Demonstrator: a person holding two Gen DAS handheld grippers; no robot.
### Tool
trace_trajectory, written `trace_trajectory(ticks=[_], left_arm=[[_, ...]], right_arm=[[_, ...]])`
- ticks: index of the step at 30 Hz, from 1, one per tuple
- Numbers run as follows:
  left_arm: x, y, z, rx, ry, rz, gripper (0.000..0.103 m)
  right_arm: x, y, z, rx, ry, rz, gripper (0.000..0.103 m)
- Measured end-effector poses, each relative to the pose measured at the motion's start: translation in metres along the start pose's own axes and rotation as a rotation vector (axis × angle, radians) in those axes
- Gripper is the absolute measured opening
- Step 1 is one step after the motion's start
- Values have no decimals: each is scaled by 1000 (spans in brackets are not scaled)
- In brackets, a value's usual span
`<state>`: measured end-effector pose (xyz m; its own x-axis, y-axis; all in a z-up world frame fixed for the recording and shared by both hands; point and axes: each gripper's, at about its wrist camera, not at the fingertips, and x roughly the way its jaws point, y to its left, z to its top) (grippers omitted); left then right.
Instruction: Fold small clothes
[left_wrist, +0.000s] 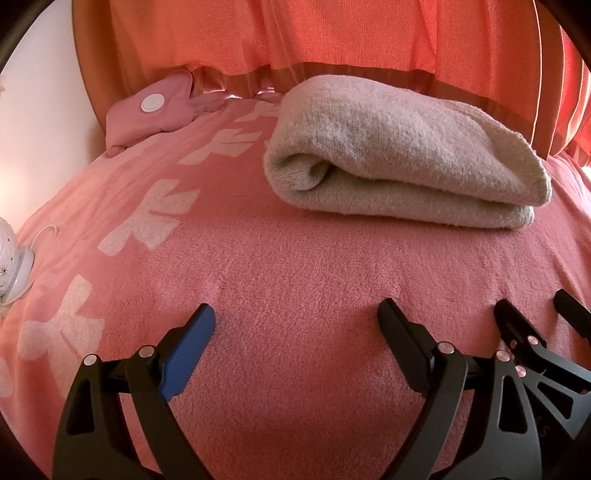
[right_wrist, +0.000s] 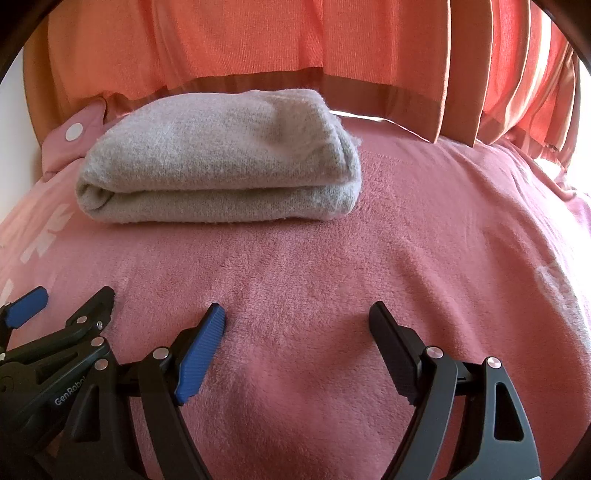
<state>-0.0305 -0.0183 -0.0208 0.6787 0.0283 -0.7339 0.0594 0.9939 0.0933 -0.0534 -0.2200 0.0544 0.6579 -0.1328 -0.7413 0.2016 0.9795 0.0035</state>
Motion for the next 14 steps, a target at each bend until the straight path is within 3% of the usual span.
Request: trace_trajectory(ticks=[14], left_arm=[[-2,-1,-1,9,-6,0,82]], right_arm=[[-2,1,-1,-10,-4,-10,79]])
